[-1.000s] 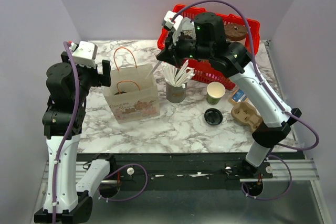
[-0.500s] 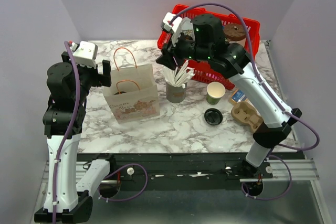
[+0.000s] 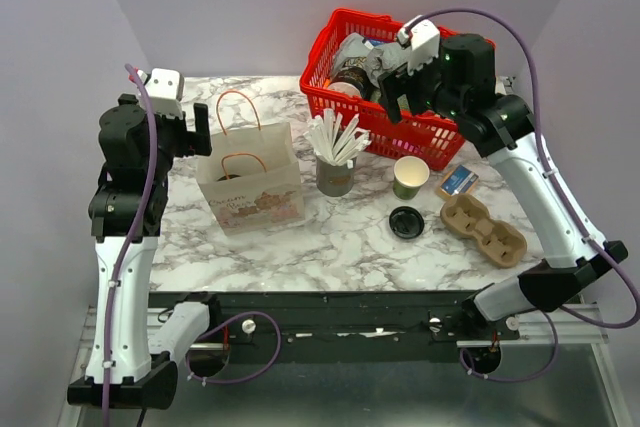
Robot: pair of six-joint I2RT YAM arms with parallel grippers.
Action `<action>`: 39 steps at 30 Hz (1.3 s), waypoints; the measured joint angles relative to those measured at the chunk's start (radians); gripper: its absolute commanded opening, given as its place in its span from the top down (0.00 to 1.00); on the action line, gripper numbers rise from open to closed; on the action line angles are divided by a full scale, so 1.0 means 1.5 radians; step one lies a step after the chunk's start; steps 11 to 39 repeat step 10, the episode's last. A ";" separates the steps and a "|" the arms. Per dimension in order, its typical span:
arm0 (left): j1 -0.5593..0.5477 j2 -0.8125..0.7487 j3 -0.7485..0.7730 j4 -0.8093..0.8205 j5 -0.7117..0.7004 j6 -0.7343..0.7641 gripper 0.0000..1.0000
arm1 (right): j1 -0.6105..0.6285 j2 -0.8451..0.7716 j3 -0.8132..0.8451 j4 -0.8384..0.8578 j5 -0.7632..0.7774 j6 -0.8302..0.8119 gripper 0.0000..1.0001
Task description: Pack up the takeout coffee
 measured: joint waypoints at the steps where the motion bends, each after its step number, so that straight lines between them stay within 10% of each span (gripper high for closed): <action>1: 0.000 0.006 0.000 0.000 -0.001 -0.002 0.01 | -0.012 -0.002 -0.012 0.013 0.032 0.007 0.00; 10: 0.000 0.039 0.001 0.013 -0.001 -0.010 0.01 | -0.018 -0.084 -0.165 0.089 0.246 0.032 0.00; 39: 0.000 0.039 0.001 0.013 -0.001 -0.010 0.01 | -0.018 -0.084 -0.165 0.089 0.246 0.032 0.00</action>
